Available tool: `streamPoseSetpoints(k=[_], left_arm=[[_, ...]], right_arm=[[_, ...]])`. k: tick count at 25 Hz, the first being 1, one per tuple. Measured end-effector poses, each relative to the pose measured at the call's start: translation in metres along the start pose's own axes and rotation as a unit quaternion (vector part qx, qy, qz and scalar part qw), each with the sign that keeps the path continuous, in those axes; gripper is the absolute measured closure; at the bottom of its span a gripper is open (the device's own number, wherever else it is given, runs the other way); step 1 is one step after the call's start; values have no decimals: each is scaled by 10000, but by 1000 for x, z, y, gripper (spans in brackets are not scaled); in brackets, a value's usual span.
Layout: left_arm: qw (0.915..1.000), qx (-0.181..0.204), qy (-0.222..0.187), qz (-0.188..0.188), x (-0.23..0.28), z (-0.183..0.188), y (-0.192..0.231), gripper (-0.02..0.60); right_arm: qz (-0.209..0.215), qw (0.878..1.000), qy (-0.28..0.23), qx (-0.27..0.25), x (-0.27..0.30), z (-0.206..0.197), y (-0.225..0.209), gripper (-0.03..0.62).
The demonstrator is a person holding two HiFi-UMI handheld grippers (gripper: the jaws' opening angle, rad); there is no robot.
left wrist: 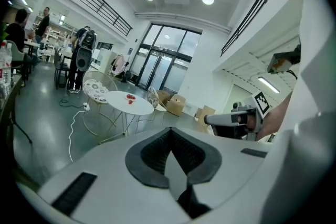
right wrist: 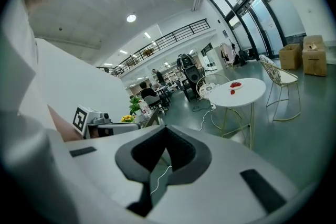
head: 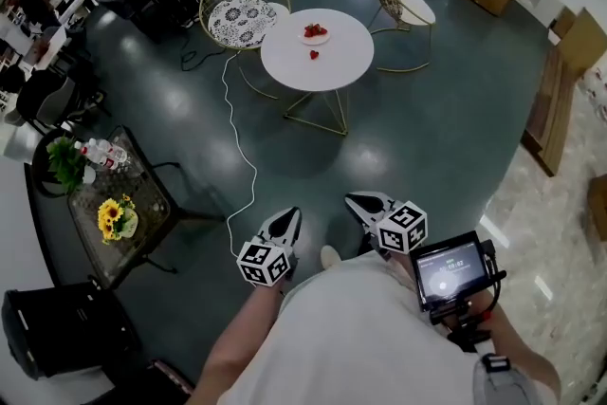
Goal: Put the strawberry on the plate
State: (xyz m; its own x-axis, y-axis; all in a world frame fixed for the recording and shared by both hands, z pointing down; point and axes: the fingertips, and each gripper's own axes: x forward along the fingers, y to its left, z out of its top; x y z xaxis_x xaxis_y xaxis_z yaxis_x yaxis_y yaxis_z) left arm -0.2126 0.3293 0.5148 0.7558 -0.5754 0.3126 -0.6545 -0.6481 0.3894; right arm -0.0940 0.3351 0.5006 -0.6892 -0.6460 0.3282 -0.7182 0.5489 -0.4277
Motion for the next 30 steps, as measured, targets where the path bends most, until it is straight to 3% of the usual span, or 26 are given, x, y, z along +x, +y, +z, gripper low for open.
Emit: streamPoseSetpoints(k=[15, 24, 30], left_arm=[[9984, 53, 485, 299, 2, -22, 7, 575], [9980, 183, 521, 302, 43, -2, 1, 575], [9984, 229, 380, 340, 70, 19, -1, 575]], right_arm=[[109, 9995, -68, 305, -6, -16, -4, 588], [-12, 9998, -7, 219, -11, -4, -43, 588], [127, 9996, 253, 27, -14, 10, -70, 588]])
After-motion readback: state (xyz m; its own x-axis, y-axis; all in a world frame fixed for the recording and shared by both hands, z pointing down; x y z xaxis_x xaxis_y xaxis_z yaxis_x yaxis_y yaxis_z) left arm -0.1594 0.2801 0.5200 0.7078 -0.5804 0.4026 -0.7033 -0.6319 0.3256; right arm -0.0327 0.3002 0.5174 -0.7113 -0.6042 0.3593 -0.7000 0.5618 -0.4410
